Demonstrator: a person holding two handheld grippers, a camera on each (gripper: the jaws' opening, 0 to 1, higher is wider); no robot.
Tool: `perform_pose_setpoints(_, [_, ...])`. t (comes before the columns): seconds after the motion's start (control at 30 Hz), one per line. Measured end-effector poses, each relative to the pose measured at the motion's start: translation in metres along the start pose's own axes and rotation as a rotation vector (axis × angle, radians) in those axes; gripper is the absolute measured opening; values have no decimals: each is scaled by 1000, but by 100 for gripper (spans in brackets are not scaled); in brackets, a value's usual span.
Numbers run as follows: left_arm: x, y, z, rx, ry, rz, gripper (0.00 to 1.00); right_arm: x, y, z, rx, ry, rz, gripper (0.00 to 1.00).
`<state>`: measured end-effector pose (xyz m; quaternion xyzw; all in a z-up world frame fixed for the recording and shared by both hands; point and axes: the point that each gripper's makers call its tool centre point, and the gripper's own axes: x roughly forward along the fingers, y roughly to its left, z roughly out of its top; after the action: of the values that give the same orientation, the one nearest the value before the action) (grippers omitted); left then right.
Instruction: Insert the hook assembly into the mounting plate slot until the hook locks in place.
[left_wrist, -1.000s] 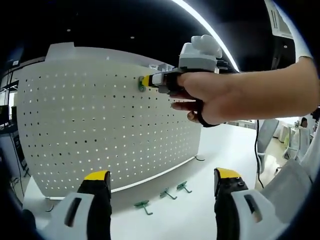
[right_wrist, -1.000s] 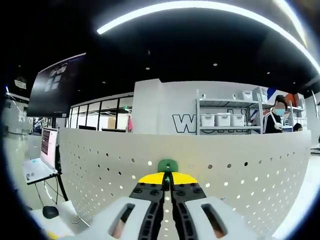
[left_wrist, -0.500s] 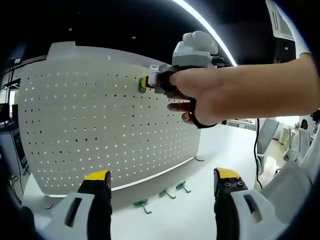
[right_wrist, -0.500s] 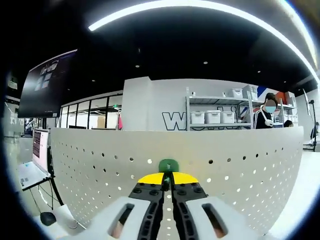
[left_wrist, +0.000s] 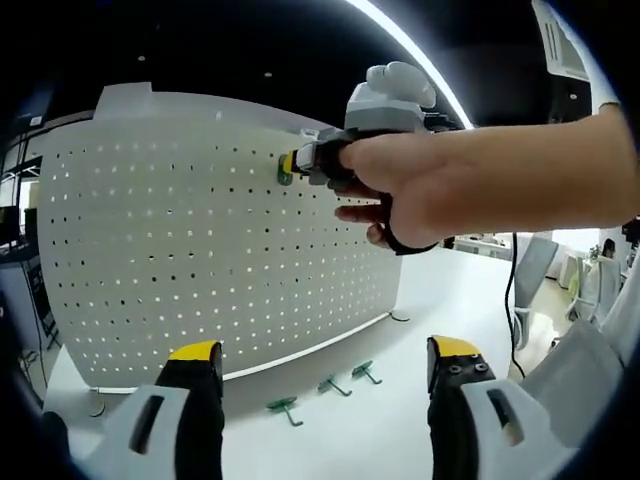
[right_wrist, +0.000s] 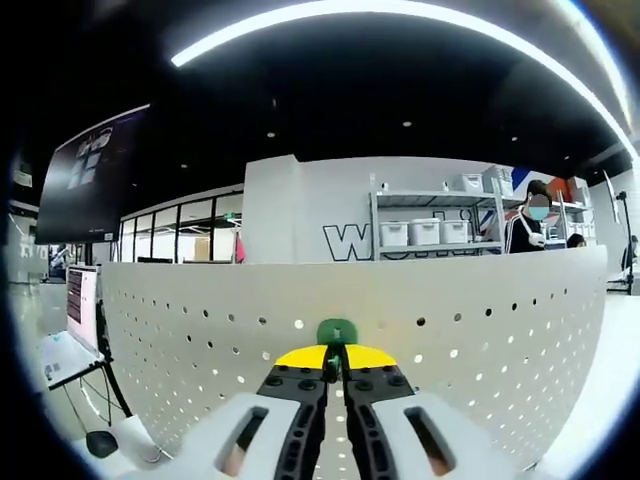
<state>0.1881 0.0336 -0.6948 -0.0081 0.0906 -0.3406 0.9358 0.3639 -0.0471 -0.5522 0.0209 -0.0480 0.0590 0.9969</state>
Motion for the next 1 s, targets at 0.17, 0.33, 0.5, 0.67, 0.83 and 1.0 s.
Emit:
perform_pose_setpoints(0.17, [0,-1,0,6,5,-3,86,-1,3,0,42,8,46,7])
perform_pose_setpoints(0.33, [2,-2,0,11,9,-6,86,-3,10,0,49,9,118,14])
perform_pose_setpoints(0.5, [2,-2,3,23,11,-5,86,-4,15,0,43,21,172,21])
perform_pose_setpoints(0.67, [1,-3,4,34,17,-5,87,-5,19,1,64,20,221,27])
perform_pose_setpoints(0.83, [2,-2,6,44,20,-1,87,-7,19,1,87,16,281,30])
perform_pose_setpoints(1.0, [3,-3,7,63,26,-6,87,-8,21,2,87,16,311,31])
